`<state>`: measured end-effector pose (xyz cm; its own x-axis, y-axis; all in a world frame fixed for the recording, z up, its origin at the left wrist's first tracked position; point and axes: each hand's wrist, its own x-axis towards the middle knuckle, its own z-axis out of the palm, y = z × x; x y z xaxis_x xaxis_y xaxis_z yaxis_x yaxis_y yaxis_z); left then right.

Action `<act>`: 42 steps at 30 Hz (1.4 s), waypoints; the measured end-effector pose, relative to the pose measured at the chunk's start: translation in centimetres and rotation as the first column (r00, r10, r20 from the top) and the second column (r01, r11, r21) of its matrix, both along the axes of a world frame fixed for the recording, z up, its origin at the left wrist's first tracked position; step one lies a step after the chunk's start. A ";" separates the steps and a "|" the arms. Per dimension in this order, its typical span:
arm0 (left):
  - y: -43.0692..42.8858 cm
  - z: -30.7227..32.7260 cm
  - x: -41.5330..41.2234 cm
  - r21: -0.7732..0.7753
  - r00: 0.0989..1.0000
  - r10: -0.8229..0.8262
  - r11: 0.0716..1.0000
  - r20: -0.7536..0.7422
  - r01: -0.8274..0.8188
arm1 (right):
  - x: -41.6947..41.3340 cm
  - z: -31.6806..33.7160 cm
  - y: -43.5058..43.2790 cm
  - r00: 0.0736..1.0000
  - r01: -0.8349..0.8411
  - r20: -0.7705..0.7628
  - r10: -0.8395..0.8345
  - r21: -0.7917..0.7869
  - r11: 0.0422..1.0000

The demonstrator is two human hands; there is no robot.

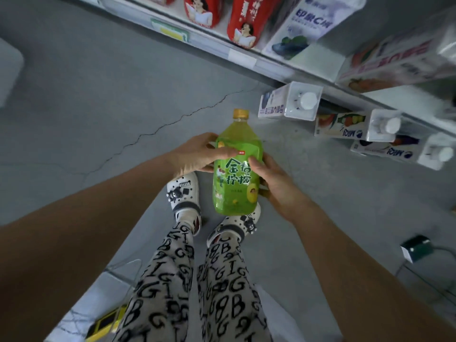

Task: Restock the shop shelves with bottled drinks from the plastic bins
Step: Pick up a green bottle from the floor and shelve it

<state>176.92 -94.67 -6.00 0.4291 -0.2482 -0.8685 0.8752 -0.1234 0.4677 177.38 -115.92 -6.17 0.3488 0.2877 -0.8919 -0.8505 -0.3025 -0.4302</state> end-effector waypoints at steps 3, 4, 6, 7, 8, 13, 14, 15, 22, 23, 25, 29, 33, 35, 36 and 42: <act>-0.5 4.6 -0.6 0.024 0.999 0.051 0.998 -0.011 -0.051 | -0.3 4.4 -0.4 1.000 0.012 -0.001 -0.012 -0.016 1.000; -0.7 6.1 -0.6 0.033 0.998 0.058 0.998 -0.005 -0.058 | -0.3 6.0 -0.4 1.000 0.013 0.004 -0.013 -0.028 1.000; -1.0 9.2 -0.5 0.046 0.998 0.062 0.997 0.007 -0.062 | -0.3 9.1 -0.6 1.000 0.031 0.005 -0.031 -0.041 0.999; -1.1 10.8 -0.4 0.049 0.998 0.061 0.997 0.013 -0.061 | -0.4 10.7 -0.6 0.999 0.043 0.004 -0.042 -0.041 0.998; -1.2 12.4 -0.4 0.056 0.998 0.056 0.997 0.026 -0.058 | -0.3 12.5 -0.6 0.999 0.055 0.003 -0.054 -0.045 0.998; -1.9 21.9 0.9 0.050 0.992 0.062 0.996 0.112 -0.068 | 0.8 22.0 -0.8 0.995 0.083 0.069 -0.077 -0.077 0.994; -2.1 24.0 1.2 0.052 0.989 0.050 0.997 0.139 -0.057 | 1.1 23.9 -0.9 0.994 0.076 0.090 -0.069 -0.080 0.994; -2.2 26.1 1.4 0.055 0.985 0.040 0.997 0.168 -0.050 | 1.4 25.8 -1.1 0.992 0.068 0.112 -0.059 -0.078 0.995; -3.2 38.2 3.0 0.072 0.956 0.018 0.997 0.294 -0.041 | 2.5 38.4 -2.2 0.960 0.090 0.272 -0.071 -0.057 0.994; -3.4 39.7 3.2 0.083 0.948 -0.001 0.996 0.318 -0.026 | 2.6 40.0 -2.4 0.952 0.099 0.296 -0.079 -0.054 0.994; -3.6 42.7 3.7 0.129 0.920 -0.057 0.992 0.388 0.006 | 2.7 43.0 -2.8 0.937 0.108 0.340 -0.085 -0.049 0.993; -3.8 48.1 4.5 0.144 0.864 -0.115 0.988 0.490 0.050 | 2.6 48.7 -3.6 0.905 0.118 0.414 -0.100 -0.017 0.993; -4.2 53.5 5.4 0.131 0.814 -0.167 0.985 0.556 0.112 | 2.8 53.8 -4.5 0.862 0.087 0.503 -0.072 -0.007 0.996; -4.5 56.2 5.7 0.150 0.768 -0.204 0.979 0.607 0.141 | 3.0 56.3 -5.0 0.829 0.080 0.556 -0.063 -0.005 0.997; -4.7 57.5 5.9 0.160 0.743 -0.216 0.976 0.634 0.147 | 3.1 57.6 -5.2 0.810 0.081 0.583 -0.063 -0.004 0.997; -5.6 64.9 7.3 0.115 0.641 -0.207 0.977 0.739 0.182 | 4.0 64.6 -6.4 0.689 0.127 0.712 -0.132 0.061 0.990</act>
<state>184.18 -100.32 58.93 0.8772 -0.3842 -0.2880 0.1902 -0.2726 0.9431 181.37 -122.34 58.44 0.9132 0.1954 -0.3575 -0.3177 -0.2077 -0.9251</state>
